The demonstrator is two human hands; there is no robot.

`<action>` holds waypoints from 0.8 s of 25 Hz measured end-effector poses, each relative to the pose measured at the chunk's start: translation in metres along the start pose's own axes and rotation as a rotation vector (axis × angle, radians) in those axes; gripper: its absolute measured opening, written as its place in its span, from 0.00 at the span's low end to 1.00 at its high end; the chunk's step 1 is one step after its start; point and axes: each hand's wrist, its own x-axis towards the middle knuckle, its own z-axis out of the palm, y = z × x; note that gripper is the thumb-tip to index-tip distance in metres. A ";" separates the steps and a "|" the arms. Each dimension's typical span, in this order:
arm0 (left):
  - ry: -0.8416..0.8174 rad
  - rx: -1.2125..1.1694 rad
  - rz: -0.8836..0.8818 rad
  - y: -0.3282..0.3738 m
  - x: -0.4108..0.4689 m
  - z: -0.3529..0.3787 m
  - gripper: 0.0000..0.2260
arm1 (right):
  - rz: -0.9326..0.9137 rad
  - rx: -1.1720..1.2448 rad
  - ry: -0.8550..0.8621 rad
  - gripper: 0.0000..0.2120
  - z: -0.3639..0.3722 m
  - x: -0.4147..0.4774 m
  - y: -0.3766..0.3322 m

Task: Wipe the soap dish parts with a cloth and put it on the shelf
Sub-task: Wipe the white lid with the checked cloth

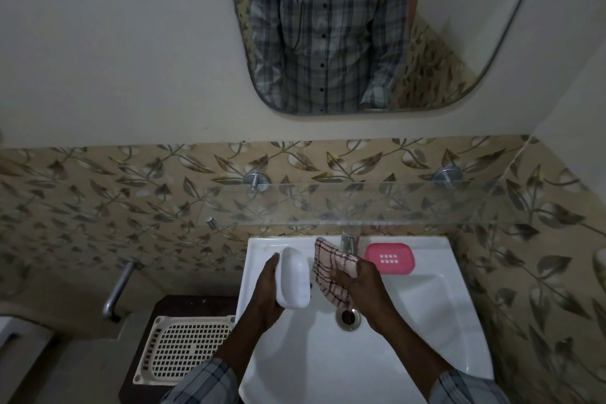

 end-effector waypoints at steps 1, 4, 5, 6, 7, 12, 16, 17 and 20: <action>-0.017 -0.027 -0.075 0.003 0.000 0.004 0.27 | -0.151 -0.144 0.001 0.18 0.005 0.002 -0.003; 0.010 -0.072 -0.194 0.013 0.004 0.014 0.33 | -0.466 -0.519 -0.323 0.20 0.021 0.003 -0.006; -0.020 -0.050 -0.220 0.016 0.005 0.013 0.34 | -0.552 -0.661 -0.453 0.22 0.019 0.002 0.002; -0.063 -0.011 -0.260 0.019 0.003 0.011 0.34 | -0.694 -0.778 -0.536 0.25 0.013 0.003 0.008; -0.105 0.026 -0.308 0.021 0.000 0.008 0.33 | -0.889 -0.887 -0.587 0.26 0.004 0.006 0.015; -0.194 0.097 -0.382 0.029 -0.006 0.013 0.27 | -1.086 -0.929 -0.534 0.17 -0.015 0.031 0.020; -0.034 0.091 -0.297 0.028 -0.002 0.031 0.29 | -1.103 -0.842 -0.383 0.22 0.002 0.017 0.025; 0.015 0.090 -0.268 0.026 0.002 0.035 0.28 | -1.090 -0.836 -0.360 0.20 0.004 0.016 0.021; 0.230 0.187 -0.153 0.020 0.010 0.048 0.23 | -0.684 -0.777 -0.352 0.16 0.016 0.013 0.015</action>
